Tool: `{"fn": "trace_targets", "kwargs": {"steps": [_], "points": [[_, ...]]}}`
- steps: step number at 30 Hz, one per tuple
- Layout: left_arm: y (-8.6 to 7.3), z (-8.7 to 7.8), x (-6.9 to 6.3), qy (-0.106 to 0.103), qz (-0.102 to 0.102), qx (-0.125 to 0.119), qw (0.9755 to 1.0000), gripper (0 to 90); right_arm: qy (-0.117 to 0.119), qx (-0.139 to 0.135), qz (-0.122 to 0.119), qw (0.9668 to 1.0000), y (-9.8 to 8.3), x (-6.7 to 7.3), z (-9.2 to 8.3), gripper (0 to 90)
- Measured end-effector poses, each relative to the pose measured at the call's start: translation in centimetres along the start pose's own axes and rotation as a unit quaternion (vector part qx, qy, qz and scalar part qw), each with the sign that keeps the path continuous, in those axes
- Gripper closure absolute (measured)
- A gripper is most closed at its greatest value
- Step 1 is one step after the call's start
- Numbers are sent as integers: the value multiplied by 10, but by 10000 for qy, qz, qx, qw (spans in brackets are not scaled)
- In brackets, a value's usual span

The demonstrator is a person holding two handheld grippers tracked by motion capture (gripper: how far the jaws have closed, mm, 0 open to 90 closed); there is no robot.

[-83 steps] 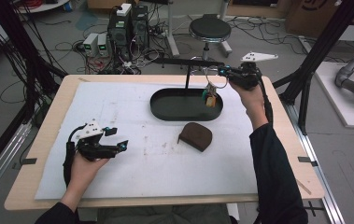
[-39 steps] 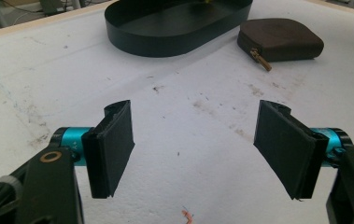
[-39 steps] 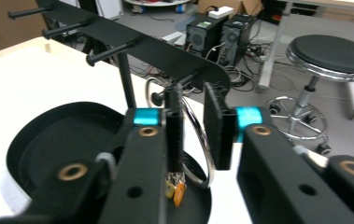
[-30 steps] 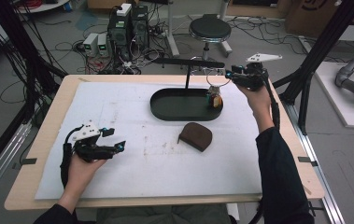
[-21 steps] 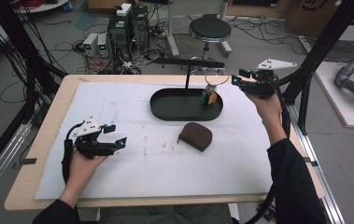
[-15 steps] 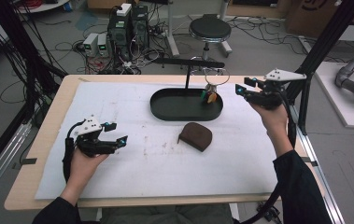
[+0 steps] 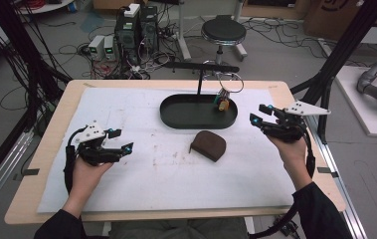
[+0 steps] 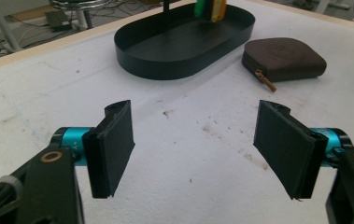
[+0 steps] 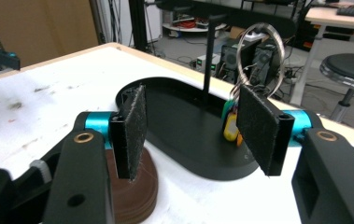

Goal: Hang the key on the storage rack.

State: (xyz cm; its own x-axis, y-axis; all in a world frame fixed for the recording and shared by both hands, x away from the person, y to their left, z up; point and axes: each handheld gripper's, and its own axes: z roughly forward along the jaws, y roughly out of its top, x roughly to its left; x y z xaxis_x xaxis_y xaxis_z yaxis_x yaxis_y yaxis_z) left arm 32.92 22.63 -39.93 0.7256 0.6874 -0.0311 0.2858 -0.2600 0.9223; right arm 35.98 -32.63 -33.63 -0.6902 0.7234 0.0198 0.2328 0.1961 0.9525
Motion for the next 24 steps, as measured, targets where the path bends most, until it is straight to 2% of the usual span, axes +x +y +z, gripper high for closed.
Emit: {"fn": "trace_targets", "kwargs": {"steps": [7, 9, 17, 24], "points": [[0, 0, 1, 113, 21, 19, 9999, 295, -13, -42, 199, 9998, -31, 9, -4, 406], [0, 0, 2, 154, 27, 20, 9999, 291, -2, 53, 250, 9997, -38, 9, -5, 385], [0, 3, 2, 197, 53, 50, 9998, 290, -51, 166, 349, 9992, -53, 10, -10, 342], [0, 4, 1, 165, 63, 50, 9998, 290, -13, 316, 254, 9992, -58, 13, -3, 335]]}}
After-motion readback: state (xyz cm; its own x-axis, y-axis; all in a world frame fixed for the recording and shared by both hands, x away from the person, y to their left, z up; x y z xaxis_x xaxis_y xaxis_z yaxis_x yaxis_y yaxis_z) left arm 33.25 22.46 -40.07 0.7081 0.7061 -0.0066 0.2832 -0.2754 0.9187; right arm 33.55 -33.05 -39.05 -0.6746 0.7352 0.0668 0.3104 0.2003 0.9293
